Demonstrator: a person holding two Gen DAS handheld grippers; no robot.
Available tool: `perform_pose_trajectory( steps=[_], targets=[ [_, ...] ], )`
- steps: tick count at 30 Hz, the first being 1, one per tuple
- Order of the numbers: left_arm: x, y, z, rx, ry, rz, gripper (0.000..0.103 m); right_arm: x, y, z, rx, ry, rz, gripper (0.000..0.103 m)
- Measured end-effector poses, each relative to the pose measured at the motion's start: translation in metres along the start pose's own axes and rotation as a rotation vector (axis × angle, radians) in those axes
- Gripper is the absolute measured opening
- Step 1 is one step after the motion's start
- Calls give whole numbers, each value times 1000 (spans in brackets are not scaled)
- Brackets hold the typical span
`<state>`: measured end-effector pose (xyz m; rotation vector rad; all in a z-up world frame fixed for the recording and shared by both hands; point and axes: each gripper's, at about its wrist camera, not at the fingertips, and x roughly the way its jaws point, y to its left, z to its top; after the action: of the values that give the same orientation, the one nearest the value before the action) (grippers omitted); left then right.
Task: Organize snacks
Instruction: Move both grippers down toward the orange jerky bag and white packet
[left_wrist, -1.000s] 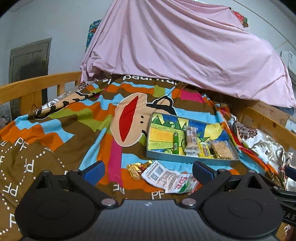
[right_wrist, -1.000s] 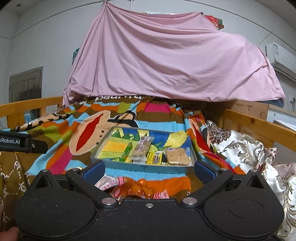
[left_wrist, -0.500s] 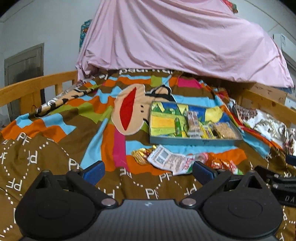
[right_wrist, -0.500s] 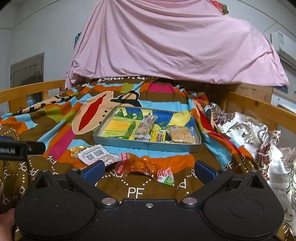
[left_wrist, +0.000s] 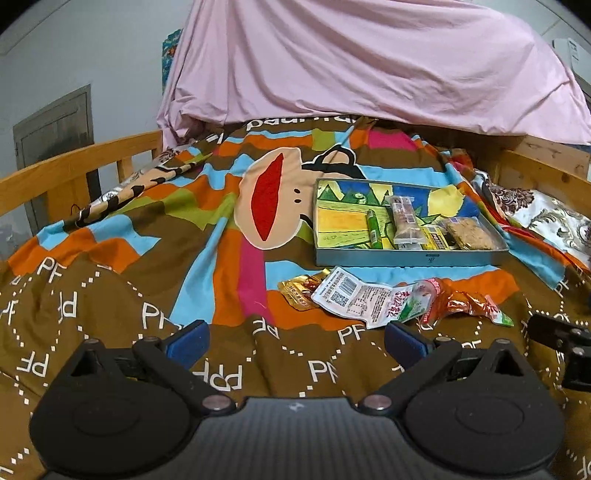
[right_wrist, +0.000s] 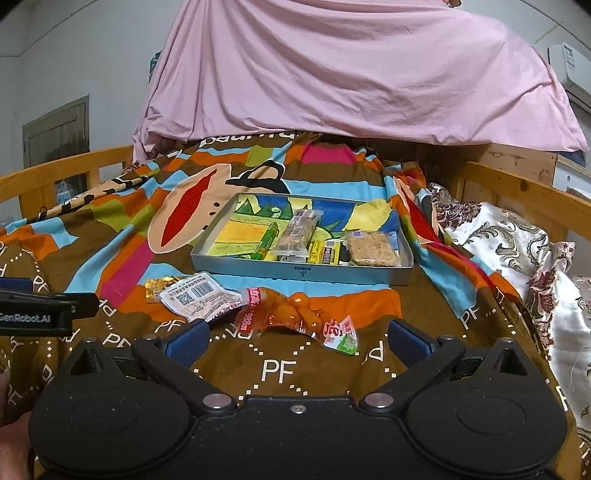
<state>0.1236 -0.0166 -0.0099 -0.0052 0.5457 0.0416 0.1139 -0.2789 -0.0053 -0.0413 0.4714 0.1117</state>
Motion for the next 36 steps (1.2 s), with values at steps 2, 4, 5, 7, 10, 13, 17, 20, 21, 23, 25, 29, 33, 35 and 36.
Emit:
perform_pose_trajectory(
  steps=[2, 4, 5, 7, 10, 13, 17, 20, 21, 23, 25, 29, 33, 35, 36],
  targets=[
    [3, 0, 2, -16, 16, 19, 103, 0, 0, 0, 0, 1, -1, 102],
    [5, -1, 4, -23, 26, 37, 103, 0, 0, 1, 3, 0, -6, 102],
    [5, -2, 5, -21, 26, 40, 102, -1, -1, 1, 5, -3, -5, 102],
    [4, -5, 7, -14, 13, 36, 103, -3, -4, 2, 13, -10, 0, 102],
    [0, -10, 12, 8, -9, 23, 103, -5, -8, 4, 23, -17, 14, 102],
    [-3, -18, 17, 51, -24, 20, 103, -5, -13, 8, 22, -23, 13, 102],
    [-3, -27, 28, 115, -30, 23, 103, -5, -18, 15, 9, -45, 0, 102],
    [3, -32, 38, 138, -24, 2, 103, -2, -22, 16, -33, -61, -15, 102],
    [6, -35, 42, 156, -24, -6, 103, 0, -24, 15, -50, -65, -15, 102],
    [12, -40, 47, 201, -27, -29, 103, 7, -29, 13, -76, -51, 12, 102],
    [17, -45, 51, 259, -36, -70, 103, 16, -33, 14, -91, -28, 52, 102],
    [32, -54, 57, 392, -41, -192, 103, 33, -35, 19, -136, -17, 137, 102],
    [55, -59, 61, 518, -18, -302, 103, 53, -26, 19, -284, -2, 206, 102],
    [69, -58, 61, 565, -4, -349, 103, 65, -23, 16, -364, 6, 248, 102],
    [76, -56, 60, 578, 2, -371, 103, 71, -22, 14, -389, 14, 264, 102]
  ],
)
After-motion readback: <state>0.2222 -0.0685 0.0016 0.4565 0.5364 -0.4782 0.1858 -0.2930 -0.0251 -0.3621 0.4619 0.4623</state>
